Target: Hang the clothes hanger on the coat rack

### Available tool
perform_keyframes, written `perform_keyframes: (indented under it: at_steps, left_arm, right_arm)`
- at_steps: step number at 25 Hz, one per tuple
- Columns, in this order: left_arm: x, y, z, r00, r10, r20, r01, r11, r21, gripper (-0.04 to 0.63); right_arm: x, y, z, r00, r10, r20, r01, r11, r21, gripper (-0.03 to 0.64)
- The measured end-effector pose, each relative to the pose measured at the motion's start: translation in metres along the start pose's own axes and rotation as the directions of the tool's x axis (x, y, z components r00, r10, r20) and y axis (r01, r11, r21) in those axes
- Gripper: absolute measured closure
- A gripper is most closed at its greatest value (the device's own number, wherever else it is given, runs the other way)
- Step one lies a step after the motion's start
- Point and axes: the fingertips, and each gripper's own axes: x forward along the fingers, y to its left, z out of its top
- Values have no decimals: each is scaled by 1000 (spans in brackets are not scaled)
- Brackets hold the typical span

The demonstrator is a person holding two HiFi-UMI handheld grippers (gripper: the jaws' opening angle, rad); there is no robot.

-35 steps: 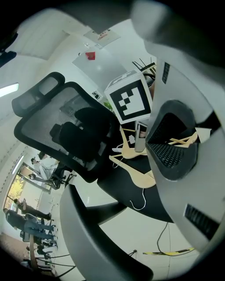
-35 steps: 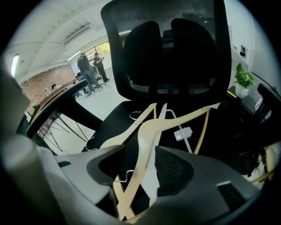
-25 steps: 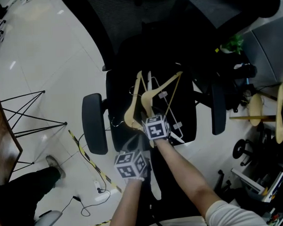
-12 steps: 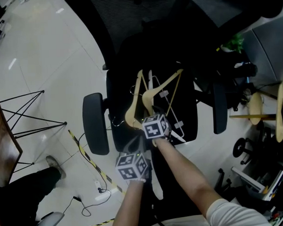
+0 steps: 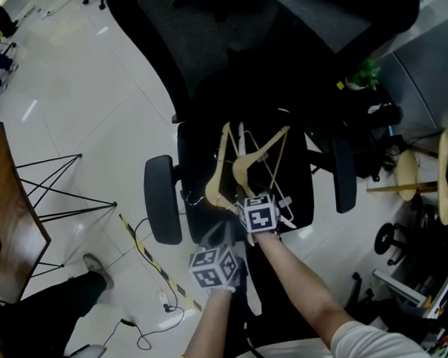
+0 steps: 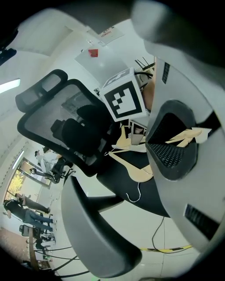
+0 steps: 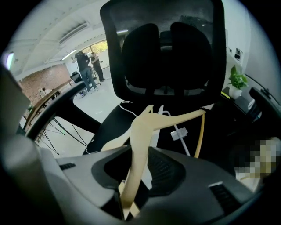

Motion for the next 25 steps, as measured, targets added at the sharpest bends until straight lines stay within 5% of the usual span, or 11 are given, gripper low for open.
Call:
perform_keyframes:
  at_steps: [6, 17, 25]
  left_arm:
    - [-36, -20, 28, 999, -8, 40, 5, 998, 68, 603]
    - [-118, -101, 110, 983, -107, 151, 66, 965, 255, 603]
    - [-179, -184, 150, 948, -252, 195, 157, 902, 401, 603]
  right_arm:
    - [-71, 16, 21, 992, 92, 89, -103, 986, 130, 482]
    - [-226, 43, 103, 940, 143, 310, -209, 959, 193, 483]
    - [-353, 39, 142, 862, 137, 488, -279, 932, 231, 483]
